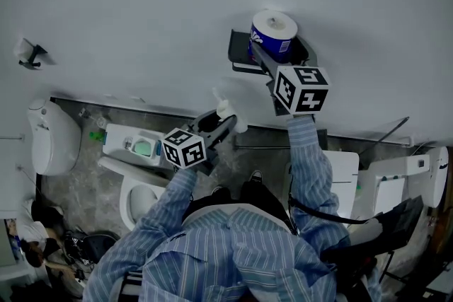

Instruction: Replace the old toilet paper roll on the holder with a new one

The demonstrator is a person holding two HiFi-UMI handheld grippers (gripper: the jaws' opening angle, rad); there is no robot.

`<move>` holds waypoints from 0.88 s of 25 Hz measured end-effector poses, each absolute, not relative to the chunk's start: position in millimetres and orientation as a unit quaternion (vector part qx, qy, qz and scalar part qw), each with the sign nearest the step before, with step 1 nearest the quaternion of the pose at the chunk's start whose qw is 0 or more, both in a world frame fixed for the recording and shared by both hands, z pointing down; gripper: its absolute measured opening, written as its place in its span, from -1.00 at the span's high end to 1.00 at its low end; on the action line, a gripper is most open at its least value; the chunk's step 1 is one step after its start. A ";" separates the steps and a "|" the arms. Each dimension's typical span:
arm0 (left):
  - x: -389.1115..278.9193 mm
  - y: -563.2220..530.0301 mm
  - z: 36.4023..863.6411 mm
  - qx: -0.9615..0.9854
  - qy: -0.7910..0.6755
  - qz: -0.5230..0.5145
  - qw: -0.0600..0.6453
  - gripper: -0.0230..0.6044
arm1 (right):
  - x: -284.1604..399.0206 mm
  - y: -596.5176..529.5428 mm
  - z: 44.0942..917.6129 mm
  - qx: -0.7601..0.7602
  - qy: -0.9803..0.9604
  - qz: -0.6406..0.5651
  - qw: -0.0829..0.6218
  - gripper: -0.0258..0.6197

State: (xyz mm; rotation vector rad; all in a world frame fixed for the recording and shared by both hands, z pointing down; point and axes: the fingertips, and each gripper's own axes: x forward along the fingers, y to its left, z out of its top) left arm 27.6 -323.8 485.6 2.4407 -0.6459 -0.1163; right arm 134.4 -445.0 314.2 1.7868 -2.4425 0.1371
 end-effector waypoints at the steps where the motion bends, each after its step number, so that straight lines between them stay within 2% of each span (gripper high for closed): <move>1: 28.0 -321.5 486.2 0.921 -0.243 -0.042 0.301 0.35 | 134.8 -444.2 314.1 0.594 -0.801 0.044 0.056 -0.37; 8: 20.2 -305.0 491.0 0.920 -0.250 -0.037 0.298 0.35 | 136.8 -448.0 328.2 0.606 -0.783 0.078 0.118 -0.42; 15: 4.7 -292.7 495.2 0.916 -0.260 -0.041 0.301 0.35 | 134.3 -447.6 326.7 0.578 -0.805 0.076 0.107 -0.43; 18: 3.8 -288.2 490.7 0.918 -0.258 -0.044 0.298 0.35 | 140.7 -437.3 318.4 0.589 -0.801 0.078 0.075 -0.43; 22: 5.1 -280.0 488.2 0.920 -0.253 -0.046 0.295 0.35 | 160.3 -410.1 295.2 0.595 -0.798 0.093 -0.026 -0.43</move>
